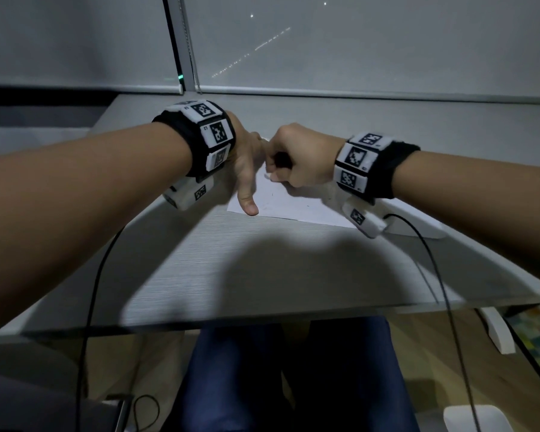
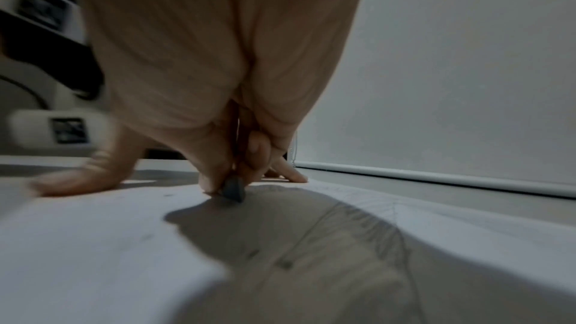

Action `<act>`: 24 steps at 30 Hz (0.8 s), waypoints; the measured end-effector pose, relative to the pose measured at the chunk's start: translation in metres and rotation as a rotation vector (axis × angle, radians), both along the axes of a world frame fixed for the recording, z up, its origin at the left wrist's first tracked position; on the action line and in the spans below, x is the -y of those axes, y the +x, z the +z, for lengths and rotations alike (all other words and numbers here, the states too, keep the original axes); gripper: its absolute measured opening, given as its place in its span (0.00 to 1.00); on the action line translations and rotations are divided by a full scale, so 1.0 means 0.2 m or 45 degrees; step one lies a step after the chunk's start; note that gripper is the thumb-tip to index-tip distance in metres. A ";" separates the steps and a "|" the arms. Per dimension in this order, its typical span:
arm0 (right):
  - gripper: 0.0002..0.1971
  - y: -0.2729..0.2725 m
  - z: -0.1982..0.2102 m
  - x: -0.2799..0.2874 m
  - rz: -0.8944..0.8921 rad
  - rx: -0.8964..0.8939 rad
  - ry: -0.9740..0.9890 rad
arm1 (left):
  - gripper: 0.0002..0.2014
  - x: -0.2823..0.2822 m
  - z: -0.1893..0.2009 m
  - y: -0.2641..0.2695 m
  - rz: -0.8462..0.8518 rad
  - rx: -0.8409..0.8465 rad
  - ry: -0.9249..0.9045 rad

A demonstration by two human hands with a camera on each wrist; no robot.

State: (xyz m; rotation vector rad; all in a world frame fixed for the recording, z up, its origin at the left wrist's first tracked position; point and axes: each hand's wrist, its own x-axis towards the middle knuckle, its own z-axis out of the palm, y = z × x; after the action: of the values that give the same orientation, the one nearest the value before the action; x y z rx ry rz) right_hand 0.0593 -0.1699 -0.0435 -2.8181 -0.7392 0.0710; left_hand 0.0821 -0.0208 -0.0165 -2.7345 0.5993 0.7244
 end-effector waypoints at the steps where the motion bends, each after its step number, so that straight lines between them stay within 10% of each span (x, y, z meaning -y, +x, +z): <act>1: 0.04 -0.03 0.00 0.02 0.041 -0.014 0.000 | 0.64 -0.01 0.00 0.00 0.000 0.014 -0.028; 6: 0.04 -0.12 0.02 0.11 0.114 -0.095 -0.014 | 0.82 -0.03 0.00 0.00 0.032 -0.003 -0.046; 24: 0.05 -0.04 0.00 0.11 -0.182 0.026 0.038 | 0.67 -0.02 -0.04 -0.02 -0.031 0.019 -0.150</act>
State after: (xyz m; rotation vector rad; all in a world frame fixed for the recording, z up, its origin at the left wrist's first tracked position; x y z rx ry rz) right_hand 0.0510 -0.1924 -0.0433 -2.8376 -0.5358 0.0074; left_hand 0.0779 -0.0170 -0.0250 -2.8320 0.6916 0.6830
